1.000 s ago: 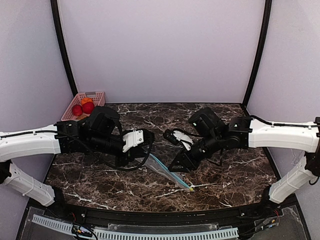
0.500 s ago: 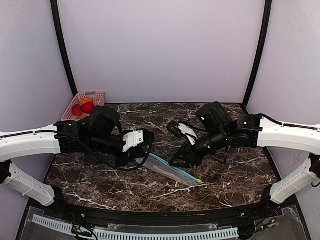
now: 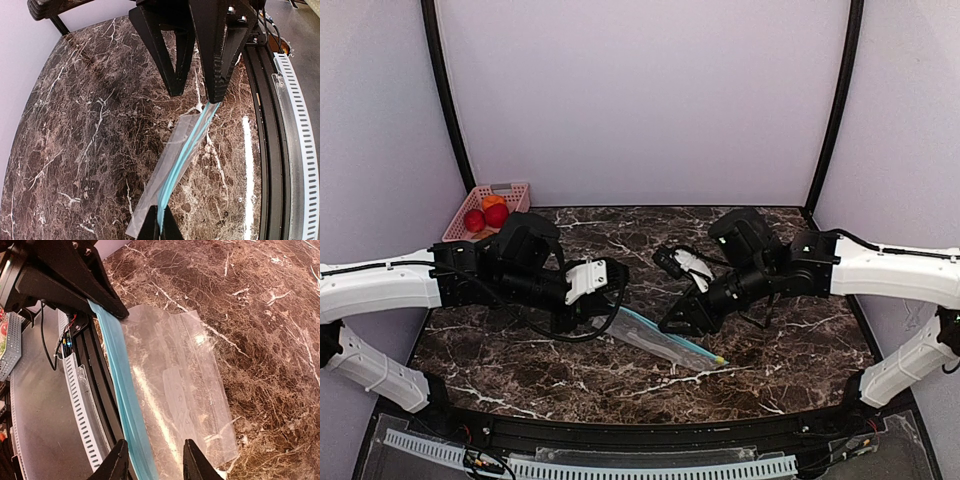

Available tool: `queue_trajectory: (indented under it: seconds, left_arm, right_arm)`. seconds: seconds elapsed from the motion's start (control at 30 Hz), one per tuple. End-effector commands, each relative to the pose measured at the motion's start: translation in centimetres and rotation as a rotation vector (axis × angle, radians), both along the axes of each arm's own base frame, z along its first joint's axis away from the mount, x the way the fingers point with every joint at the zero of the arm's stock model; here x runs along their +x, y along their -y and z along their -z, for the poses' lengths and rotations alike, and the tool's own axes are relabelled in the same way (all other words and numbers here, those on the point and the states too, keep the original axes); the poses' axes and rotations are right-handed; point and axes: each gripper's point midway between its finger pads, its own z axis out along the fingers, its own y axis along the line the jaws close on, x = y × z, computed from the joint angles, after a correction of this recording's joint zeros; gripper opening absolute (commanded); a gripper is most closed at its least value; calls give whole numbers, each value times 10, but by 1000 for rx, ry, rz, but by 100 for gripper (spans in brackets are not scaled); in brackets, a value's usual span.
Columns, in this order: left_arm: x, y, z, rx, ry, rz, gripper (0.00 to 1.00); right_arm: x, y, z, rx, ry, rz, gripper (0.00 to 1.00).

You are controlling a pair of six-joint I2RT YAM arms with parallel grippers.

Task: Place the food in the zip-top bag and seal the zipper
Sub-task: Pass from the left arm to the right

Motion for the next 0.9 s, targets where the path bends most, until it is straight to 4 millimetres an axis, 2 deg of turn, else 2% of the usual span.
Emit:
queue_trajectory:
  seconds: [0.0,0.63,0.77,0.87]
  left_arm:
    - [-5,-1,-4,-13,1,13,1]
    - [-6,0,-3,-12,-5,17,1]
    - [-5,0,-2,-8,-5,12,1]
    - [-3,-1,-2,-7,-4,3,1]
  right_arm:
    - [2,-2,8,-14,11,11,35]
    - [2,-7,20,-40,-1,-13,26]
    - [2,-10,20,-35,-5,-18,18]
    - [2,-11,19,-28,-11,-16,7]
